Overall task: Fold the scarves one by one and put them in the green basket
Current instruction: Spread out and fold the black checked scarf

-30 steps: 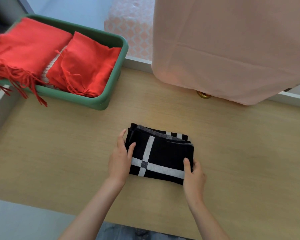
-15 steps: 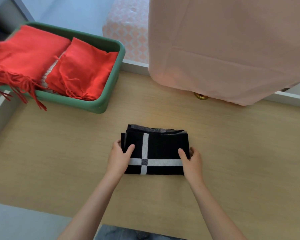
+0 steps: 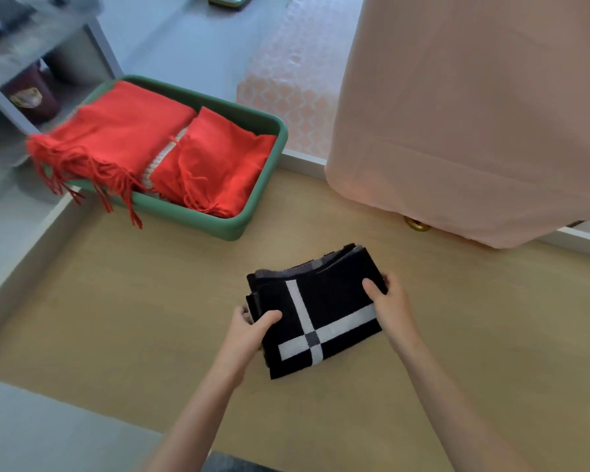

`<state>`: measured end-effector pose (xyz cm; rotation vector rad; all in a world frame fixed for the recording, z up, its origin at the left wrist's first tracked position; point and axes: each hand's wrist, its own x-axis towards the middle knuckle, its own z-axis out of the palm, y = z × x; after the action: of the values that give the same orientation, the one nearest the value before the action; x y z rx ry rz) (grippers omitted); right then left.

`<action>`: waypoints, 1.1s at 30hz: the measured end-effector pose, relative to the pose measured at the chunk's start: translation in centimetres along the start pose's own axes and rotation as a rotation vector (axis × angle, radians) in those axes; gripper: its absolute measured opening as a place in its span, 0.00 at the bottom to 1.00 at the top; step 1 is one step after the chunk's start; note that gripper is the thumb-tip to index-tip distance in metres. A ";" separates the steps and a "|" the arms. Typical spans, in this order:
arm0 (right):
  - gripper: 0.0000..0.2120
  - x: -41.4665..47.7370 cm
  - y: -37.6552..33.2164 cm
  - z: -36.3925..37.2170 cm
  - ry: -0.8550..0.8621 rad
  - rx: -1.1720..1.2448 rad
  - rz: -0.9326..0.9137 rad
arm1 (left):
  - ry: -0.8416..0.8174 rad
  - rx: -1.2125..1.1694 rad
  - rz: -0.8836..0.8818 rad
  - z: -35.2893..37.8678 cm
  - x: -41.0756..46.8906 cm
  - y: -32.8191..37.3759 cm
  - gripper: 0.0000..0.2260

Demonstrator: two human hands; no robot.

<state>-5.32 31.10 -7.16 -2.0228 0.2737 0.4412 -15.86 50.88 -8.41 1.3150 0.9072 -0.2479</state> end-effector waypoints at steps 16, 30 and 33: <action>0.14 14.8 -30.5 12.8 -0.133 -0.322 -0.630 | 0.433 -0.061 0.688 -7.2 4.3 18.1 0.36; 0.30 16.3 -23.8 16.2 -0.170 -0.876 -0.905 | 0.543 1.082 0.961 -7.8 9.8 16.3 0.26; 0.33 17.1 -22.4 17.0 -0.279 -1.158 -0.881 | 0.471 1.196 0.778 -7.9 10.9 15.1 0.24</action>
<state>15.28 56.53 -3.63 -2.8135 -1.2825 0.3086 -2.71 65.85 -4.90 2.8131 0.5096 0.1983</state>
